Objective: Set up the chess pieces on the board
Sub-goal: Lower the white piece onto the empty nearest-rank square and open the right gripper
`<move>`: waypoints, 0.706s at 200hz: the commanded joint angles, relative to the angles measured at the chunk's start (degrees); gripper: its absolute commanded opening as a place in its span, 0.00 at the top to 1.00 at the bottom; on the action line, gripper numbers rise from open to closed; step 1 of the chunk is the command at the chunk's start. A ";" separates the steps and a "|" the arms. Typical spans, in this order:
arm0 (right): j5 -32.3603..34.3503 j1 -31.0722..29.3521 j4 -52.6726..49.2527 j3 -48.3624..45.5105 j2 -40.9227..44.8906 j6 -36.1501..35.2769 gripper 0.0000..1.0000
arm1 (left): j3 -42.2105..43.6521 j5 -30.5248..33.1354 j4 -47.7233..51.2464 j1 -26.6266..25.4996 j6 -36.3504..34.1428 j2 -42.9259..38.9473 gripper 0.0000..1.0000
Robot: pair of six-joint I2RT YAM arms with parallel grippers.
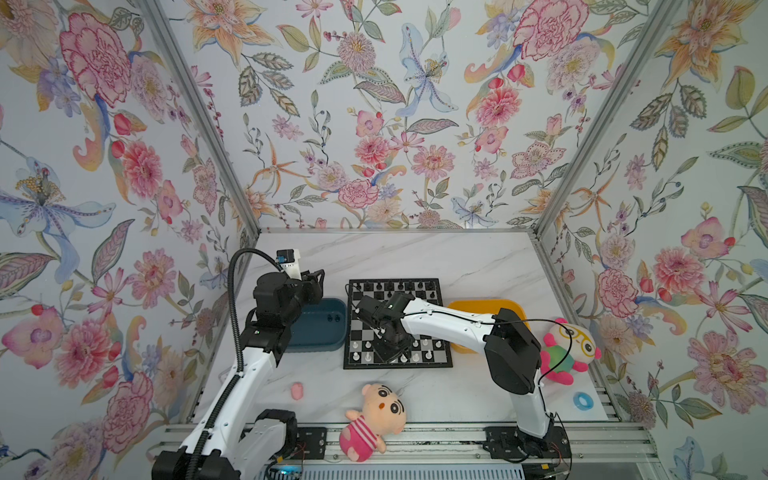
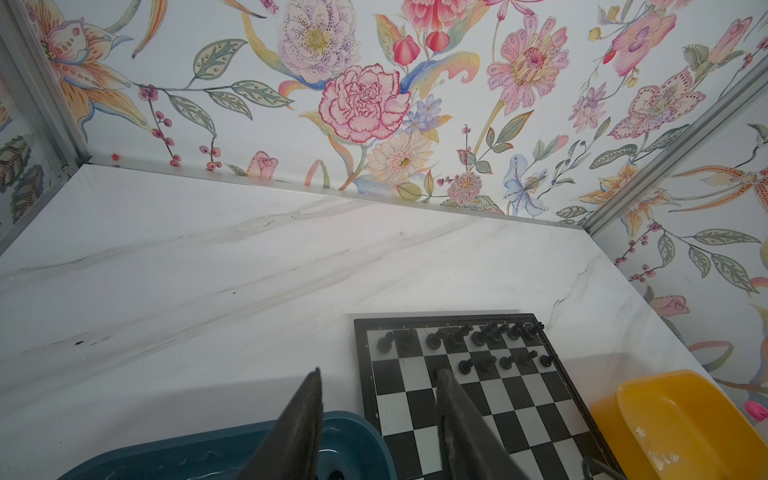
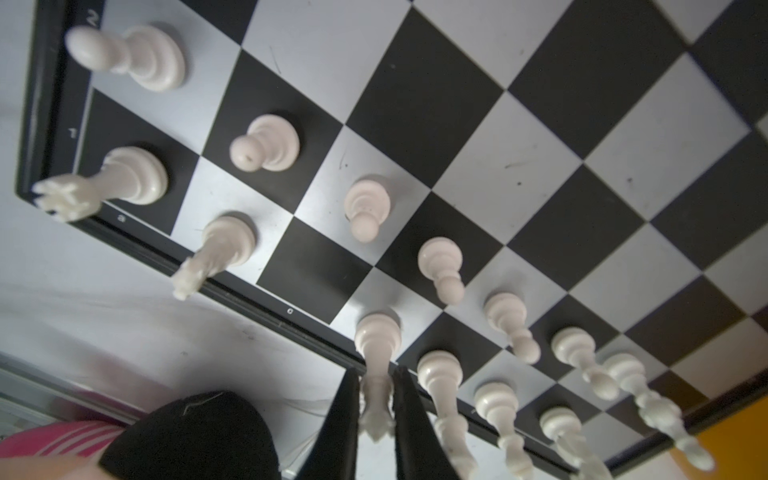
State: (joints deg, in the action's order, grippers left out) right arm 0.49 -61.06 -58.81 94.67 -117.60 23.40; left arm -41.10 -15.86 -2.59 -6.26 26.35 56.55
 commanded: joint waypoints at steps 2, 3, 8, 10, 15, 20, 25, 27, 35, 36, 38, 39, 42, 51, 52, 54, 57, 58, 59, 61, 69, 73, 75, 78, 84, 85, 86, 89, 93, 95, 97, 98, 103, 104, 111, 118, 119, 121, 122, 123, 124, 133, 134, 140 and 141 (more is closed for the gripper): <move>0.93 0.27 -0.26 -0.98 0.18 0.71 0.81 | 0.76 -0.34 -0.94 0.62 -0.95 -0.76 0.54; 0.92 0.30 -0.26 -0.98 0.13 0.70 0.81 | 0.76 -0.33 -0.89 0.63 -0.95 -0.75 0.54; 1.00 0.32 -0.28 -0.98 0.23 0.81 0.80 | 0.76 -0.37 -0.97 0.64 -0.95 -0.76 0.54; 1.00 0.28 -0.33 -0.98 0.26 0.83 0.80 | 0.76 -0.37 -1.00 0.64 -0.95 -0.77 0.54; 1.01 0.31 -0.26 -0.98 0.32 0.77 0.80 | 0.76 -0.38 -0.97 0.64 -0.89 -0.78 0.54; 1.00 0.32 -0.27 -0.98 0.40 0.84 0.79 | 0.79 -0.32 -0.98 0.64 -0.92 -0.82 0.54; 1.07 0.32 -0.30 -0.98 0.44 0.86 0.79 | 0.84 -0.33 -1.02 0.64 -0.94 -0.89 0.54; 1.08 0.30 -0.38 -0.98 0.46 0.93 0.79 | 0.80 -0.34 -1.04 0.64 -0.95 -0.91 0.54; 1.29 0.28 -0.17 -1.05 0.66 1.04 0.79 | 0.92 -0.36 -1.23 0.64 -0.90 -0.89 0.54; 1.28 0.26 -0.17 -1.02 0.68 1.04 0.79 | 0.93 -0.34 -1.25 0.64 -0.93 -0.86 0.54; 1.31 0.31 -0.15 -0.99 0.74 1.04 0.79 | 0.93 -0.34 -1.25 0.64 -0.92 -0.88 0.54; 1.33 0.32 -0.16 -0.99 0.77 1.04 0.79 | 0.98 -0.33 -1.31 0.64 -0.89 -0.90 0.54; 1.37 0.32 -0.17 -0.98 0.85 1.04 0.79 | 1.02 -0.32 -1.25 0.64 -0.90 -0.85 0.54; 1.51 0.29 -0.17 -0.98 1.07 1.11 0.78 | 1.02 -0.45 -1.27 0.64 -0.88 -0.84 0.54; 1.52 0.26 -0.17 -0.98 1.11 1.12 0.78 | 0.98 -0.47 -1.32 0.64 -0.87 -0.88 0.54; 1.57 0.31 -0.17 -0.98 1.18 1.12 0.78 | 0.99 -0.44 -1.35 0.64 -0.86 -0.91 0.54; 1.61 0.32 -0.17 -0.98 1.16 1.12 0.78 | 1.06 -0.48 -1.35 0.65 -0.82 -0.86 0.54; 1.61 0.32 -0.17 -0.94 1.20 1.12 0.78 | 1.09 -0.49 -1.36 0.64 -0.84 -0.89 0.54; 1.62 0.32 -0.17 -0.92 1.26 1.12 0.78 | 1.06 -0.44 -1.32 0.64 -0.85 -0.86 0.54; 1.62 0.26 -0.21 -0.90 1.28 1.12 0.78 | 1.08 -0.48 -1.33 0.64 -0.86 -0.84 0.54; 1.72 0.28 -0.27 -0.89 1.53 1.28 0.78 | 1.08 -0.41 -1.34 0.64 -0.81 -0.85 0.54; 1.71 0.31 -0.19 -0.82 1.65 1.29 0.78 | 1.11 -0.44 -1.35 0.66 -0.80 -0.87 0.54; 1.75 0.32 -0.17 -0.81 1.78 1.30 0.78 | 1.09 -0.46 -1.29 0.64 -0.82 -0.89 0.54; 1.75 0.32 -0.17 -0.81 1.86 1.30 0.77 | 1.11 -0.48 -1.35 0.65 -0.86 -0.86 0.54; 1.82 0.26 -0.22 -0.81 2.00 1.38 0.77 | 1.11 -0.48 -1.34 0.62 -0.86 -0.93 0.54; 1.80 0.29 -0.19 -0.76 2.06 1.38 0.77 | 1.11 -0.49 -1.35 0.63 -0.86 -0.97 0.54; 1.89 0.22 -0.14 -0.74 2.09 1.39 0.77 | 1.11 -0.49 -1.36 0.68 -0.86 -0.94 0.54; 1.88 0.23 -0.24 -0.72 2.15 1.43 0.77 | 1.11 -0.49 -1.31 0.64 -0.86 -0.92 0.54; 1.90 0.30 -0.26 -0.67 2.34 1.47 0.77 | 1.09 -0.48 -1.35 0.68 -0.84 -1.00 0.54; 1.93 0.25 -0.26 -0.64 2.37 1.54 0.77 | 1.06 -0.49 -1.32 0.65 -0.85 -0.94 0.54; 1.92 0.24 -0.30 -0.63 2.42 1.56 0.77 | 1.10 -0.49 -1.40 0.64 -0.86 -0.97 0.54; 1.90 0.24 -0.28 -0.63 2.53 1.56 0.77 | 1.15 -0.45 -1.43 0.68 -0.86 -0.99 0.54; 1.88 0.19 -0.36 -0.55 2.72 1.69 0.77 | 1.20 -0.36 -1.45 0.64 -0.82 -0.94 0.54; 1.88 0.22 -0.31 -0.55 2.77 1.72 0.77 | 1.24 -0.38 -1.41 0.64 -0.84 -0.93 0.54; 1.94 0.22 -0.26 -0.46 3.10 1.82 0.77 | 1.29 -0.25 -1.36 0.64 -0.86 -0.84 0.53; 2.05 0.12 -0.27 -0.37 3.40 1.95 0.77 | 1.33 -0.24 -1.38 0.65 -0.86 -0.83 0.53; 2.10 0.13 -0.26 -0.37 3.46 1.93 0.76 | 1.27 -0.23 -1.37 0.69 -0.86 -0.74 0.53; 2.07 0.10 -0.30 -0.37 3.55 2.03 0.76 | 1.28 -0.27 -1.37 0.65 -0.86 -0.68 0.53; 2.06 0.08 -0.28 -0.37 3.67 2.02 0.76 | 1.33 -0.21 -1.37 0.64 -0.86 -0.71 0.53; 2.10 0.12 -0.27 -0.37 3.68 2.01 0.76 | 1.35 -0.22 -1.37 0.64 -0.86 -0.73 0.53; 2.12 0.09 -0.26 -0.37 3.73 2.01 0.76 | 1.36 -0.27 -1.37 0.59 -0.86 -0.65 0.53; 2.34 0.11 -0.24 -0.37 4.28 2.16 0.76 | 1.29 -0.31 -1.43 0.64 -0.84 -0.48 0.53; 2.37 0.08 -0.25 -0.37 4.30 2.21 0.76 | 1.29 -0.31 -1.44 0.64 -0.85 -0.44 0.53; 2.49 0.10 -0.31 -0.32 4.68 2.34 0.76 | 1.29 -0.29 -1.37 0.55 -0.86 -0.38 0.53; 2.49 0.12 -0.29 -0.34 4.76 2.35 0.76 | 1.29 -0.30 -1.37 0.55 -0.82 -0.39 0.53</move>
State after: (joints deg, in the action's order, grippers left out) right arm 1.37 -61.06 -58.81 94.30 -116.77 24.49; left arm -40.51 -16.03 -2.66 -6.26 26.35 56.55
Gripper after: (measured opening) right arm 0.236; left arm 0.466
